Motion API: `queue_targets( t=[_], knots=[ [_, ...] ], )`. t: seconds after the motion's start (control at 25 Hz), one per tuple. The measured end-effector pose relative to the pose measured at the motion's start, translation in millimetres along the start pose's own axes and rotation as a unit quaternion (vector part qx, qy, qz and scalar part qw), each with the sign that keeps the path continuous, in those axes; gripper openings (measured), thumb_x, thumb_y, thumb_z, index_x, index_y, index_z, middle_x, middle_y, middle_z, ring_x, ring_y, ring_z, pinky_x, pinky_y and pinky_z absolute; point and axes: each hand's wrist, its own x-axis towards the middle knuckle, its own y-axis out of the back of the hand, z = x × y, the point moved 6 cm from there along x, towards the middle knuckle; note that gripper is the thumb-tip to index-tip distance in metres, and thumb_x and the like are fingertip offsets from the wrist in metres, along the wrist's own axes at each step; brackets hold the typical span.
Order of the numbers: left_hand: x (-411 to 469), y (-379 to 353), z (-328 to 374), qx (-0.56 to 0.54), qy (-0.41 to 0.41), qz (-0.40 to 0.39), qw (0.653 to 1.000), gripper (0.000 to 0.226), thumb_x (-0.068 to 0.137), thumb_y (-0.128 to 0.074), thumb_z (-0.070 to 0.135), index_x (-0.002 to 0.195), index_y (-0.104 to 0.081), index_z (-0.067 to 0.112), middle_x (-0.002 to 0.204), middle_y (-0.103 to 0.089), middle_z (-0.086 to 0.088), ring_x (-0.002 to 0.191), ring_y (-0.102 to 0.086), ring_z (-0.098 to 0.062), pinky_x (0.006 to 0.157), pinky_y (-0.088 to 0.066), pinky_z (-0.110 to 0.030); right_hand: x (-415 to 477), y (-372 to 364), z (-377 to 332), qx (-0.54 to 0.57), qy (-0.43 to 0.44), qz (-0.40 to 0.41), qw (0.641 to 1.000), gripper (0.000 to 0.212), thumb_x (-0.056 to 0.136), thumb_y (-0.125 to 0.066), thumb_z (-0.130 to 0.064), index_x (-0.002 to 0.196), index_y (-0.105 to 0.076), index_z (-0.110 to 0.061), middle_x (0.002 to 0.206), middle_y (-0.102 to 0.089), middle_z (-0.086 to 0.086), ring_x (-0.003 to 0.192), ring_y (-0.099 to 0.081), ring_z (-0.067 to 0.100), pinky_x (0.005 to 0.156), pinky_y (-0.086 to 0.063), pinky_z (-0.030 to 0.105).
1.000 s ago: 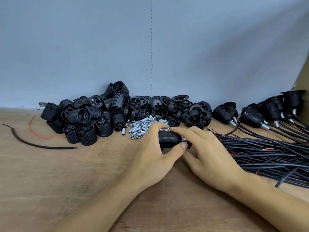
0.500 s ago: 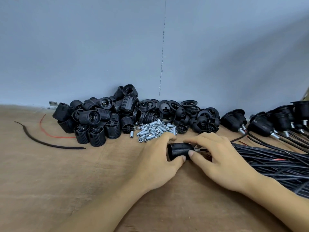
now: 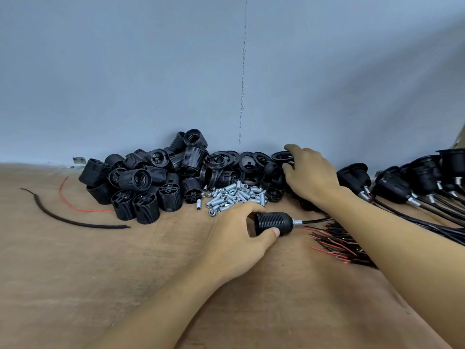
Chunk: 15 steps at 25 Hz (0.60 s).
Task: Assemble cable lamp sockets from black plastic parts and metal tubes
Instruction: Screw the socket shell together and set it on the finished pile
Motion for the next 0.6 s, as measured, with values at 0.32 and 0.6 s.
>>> queue_targets(
  t=[0.32, 0.6],
  knots=[
    [1.9, 1.1, -3.5, -0.043, 0.021, 0.004, 0.999, 0.025, 0.08, -0.08, 0.041, 0.102, -0.069, 0.036, 0.067, -0.057, 0.02, 0.063, -0.053, 0.004, 0.06, -0.036, -0.013, 9.9, 3.2, 7.9, 0.124, -0.027, 0.07, 0.989, 0.024, 0.096, -0.055, -0.028, 0.115, -0.069, -0.023, 0.101, -0.069, 0.001, 0.099, -0.061, 0.03, 0.075, -0.044, 0.034],
    [-0.6, 13.5, 1.2, -0.101, 0.016, 0.089, 0.991, 0.043, 0.091, -0.069, 0.042, 0.131, -0.055, 0.036, 0.112, -0.06, 0.02, 0.083, -0.059, -0.001, 0.078, -0.045, -0.019, -28.9, 38.0, -29.3, 0.347, 0.062, 0.011, 0.936, 0.007, 0.092, -0.065, -0.032, 0.092, -0.072, -0.031, 0.072, -0.064, -0.014, 0.062, -0.054, -0.001, 0.063, -0.039, 0.018]
  ],
)
